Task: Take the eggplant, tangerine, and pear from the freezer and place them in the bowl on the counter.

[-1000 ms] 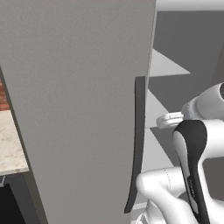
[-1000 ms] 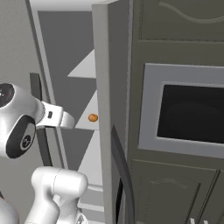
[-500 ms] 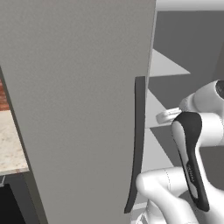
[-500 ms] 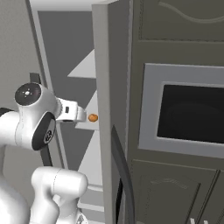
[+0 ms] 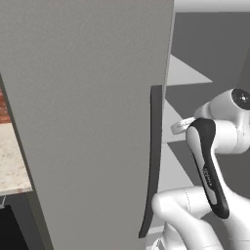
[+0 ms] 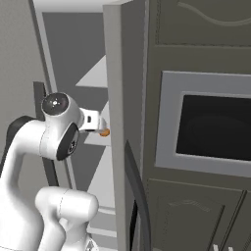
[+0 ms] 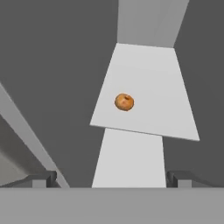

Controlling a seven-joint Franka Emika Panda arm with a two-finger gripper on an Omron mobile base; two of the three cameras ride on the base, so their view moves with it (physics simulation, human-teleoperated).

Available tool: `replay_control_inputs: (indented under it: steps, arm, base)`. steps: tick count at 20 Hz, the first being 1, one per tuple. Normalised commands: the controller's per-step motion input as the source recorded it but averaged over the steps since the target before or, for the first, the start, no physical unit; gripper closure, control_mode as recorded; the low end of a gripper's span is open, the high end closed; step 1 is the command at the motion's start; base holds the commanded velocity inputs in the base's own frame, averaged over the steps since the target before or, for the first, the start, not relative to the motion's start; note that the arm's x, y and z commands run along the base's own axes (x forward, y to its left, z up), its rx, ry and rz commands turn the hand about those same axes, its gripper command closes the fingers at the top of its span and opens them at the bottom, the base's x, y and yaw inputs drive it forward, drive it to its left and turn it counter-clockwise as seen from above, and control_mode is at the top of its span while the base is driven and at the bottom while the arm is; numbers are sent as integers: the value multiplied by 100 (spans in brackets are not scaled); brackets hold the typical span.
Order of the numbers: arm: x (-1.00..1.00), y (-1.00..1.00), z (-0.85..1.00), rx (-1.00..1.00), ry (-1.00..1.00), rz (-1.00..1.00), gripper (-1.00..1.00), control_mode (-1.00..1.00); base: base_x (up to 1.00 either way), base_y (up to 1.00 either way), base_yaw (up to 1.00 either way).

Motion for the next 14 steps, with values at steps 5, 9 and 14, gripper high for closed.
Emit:
replay_control_inputs:
  steps: [5, 9, 14]
  arm:
    - [22, -8, -21, 0, 2, 5, -100, -100]
    - [33, 0, -29, 0, 5, 2, -100, -100]
    - [41, -5, -26, 0, 1, 5, -100, -100]
  base:
    - [0, 0, 0]
    - [0, 0, 0]
    - [0, 0, 0]
